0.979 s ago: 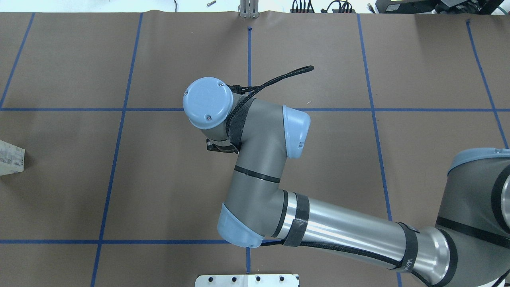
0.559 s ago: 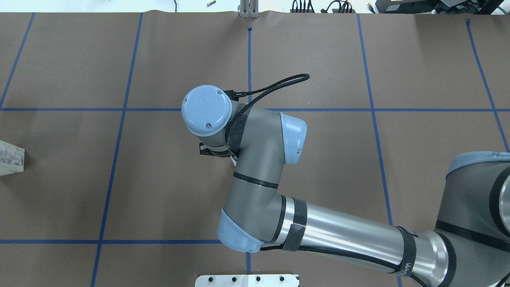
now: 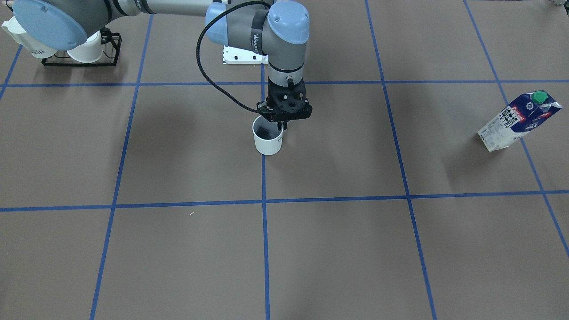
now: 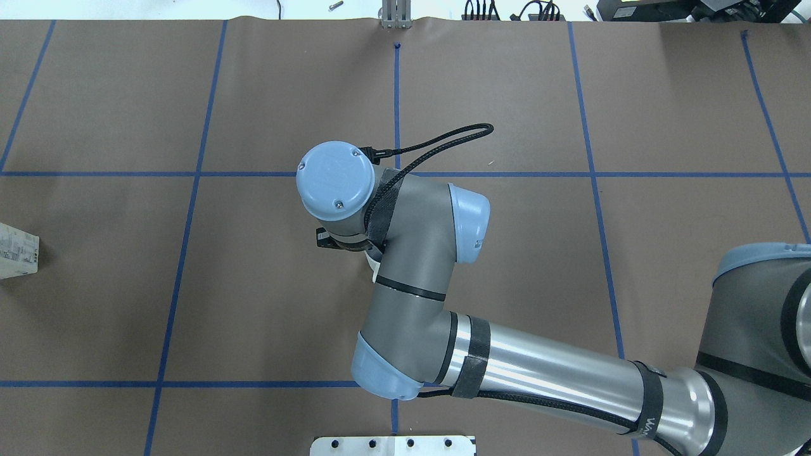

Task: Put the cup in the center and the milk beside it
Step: 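Carry the white mug with the right gripper to the table center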

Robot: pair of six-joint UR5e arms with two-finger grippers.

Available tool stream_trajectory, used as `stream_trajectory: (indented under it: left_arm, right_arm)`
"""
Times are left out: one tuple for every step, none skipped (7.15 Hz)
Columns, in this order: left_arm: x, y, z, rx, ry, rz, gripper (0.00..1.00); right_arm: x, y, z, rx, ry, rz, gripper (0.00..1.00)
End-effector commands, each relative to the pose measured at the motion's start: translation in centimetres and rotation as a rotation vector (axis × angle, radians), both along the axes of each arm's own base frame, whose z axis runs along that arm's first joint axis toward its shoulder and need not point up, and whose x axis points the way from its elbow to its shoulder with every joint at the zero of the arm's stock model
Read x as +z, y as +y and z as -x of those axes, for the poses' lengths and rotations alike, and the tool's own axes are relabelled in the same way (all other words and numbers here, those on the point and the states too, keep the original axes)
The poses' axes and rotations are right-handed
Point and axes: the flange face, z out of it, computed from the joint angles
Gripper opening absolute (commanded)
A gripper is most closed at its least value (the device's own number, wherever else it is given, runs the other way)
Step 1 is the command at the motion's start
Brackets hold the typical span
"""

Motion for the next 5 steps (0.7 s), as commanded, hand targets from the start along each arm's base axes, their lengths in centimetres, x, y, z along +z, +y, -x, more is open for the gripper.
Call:
stream_trajectory:
  left_arm:
    - [0.1, 0.0, 0.0, 0.000, -0.001, 0.003, 0.98]
    - [0.1, 0.0, 0.0, 0.001, -0.001, 0.002, 0.98]
    - [0.2, 0.0, 0.0, 0.001, 0.000, 0.006, 0.98]
    - [-0.5, 0.0, 0.0, 0.000, -0.001, -0.016, 0.98]
    - [-0.8, 0.1, 0.1, -0.004, 0.000, -0.030, 0.98]
  right_arm:
    - [-1.7, -1.1, -1.4, 0.030, -0.083, -0.008, 1.00]
    - [-2.7, -3.5, -4.3, 0.030, -0.110, 0.028, 1.00]
    - [-2.9, -7.0, -8.1, 0.029, -0.122, 0.071, 1.00]
    - [-2.2, -11.0, -12.5, -0.012, -0.134, 0.050, 1.00]
    - [0.6, -15.7, -18.6, -0.070, -0.156, 0.050, 1.00]
